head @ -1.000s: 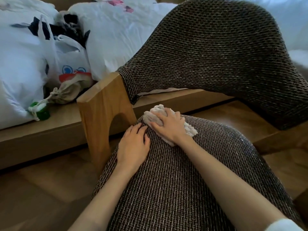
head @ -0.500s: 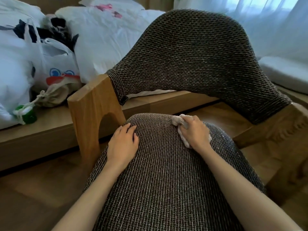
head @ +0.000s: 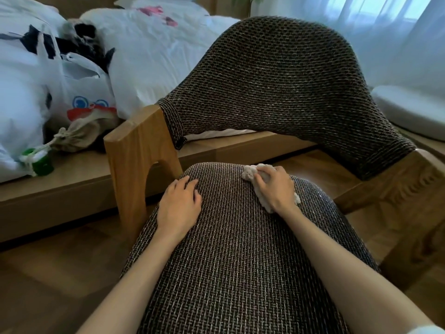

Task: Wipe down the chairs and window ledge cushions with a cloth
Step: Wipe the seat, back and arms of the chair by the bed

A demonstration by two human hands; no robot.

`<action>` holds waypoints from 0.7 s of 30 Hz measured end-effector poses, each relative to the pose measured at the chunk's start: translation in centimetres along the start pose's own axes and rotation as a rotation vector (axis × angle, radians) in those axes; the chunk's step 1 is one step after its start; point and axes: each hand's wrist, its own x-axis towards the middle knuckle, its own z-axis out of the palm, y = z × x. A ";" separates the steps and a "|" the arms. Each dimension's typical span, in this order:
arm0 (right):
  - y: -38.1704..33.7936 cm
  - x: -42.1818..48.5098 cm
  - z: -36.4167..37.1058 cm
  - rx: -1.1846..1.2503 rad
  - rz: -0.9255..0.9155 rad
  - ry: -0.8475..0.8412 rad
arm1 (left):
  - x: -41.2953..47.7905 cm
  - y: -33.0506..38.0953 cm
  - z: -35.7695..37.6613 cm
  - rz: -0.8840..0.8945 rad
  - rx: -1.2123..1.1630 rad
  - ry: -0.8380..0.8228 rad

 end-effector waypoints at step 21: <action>-3.0 2.5 2.7 -0.166 -0.113 -0.005 | 0.7 -0.4 1.0 0.145 0.018 -0.041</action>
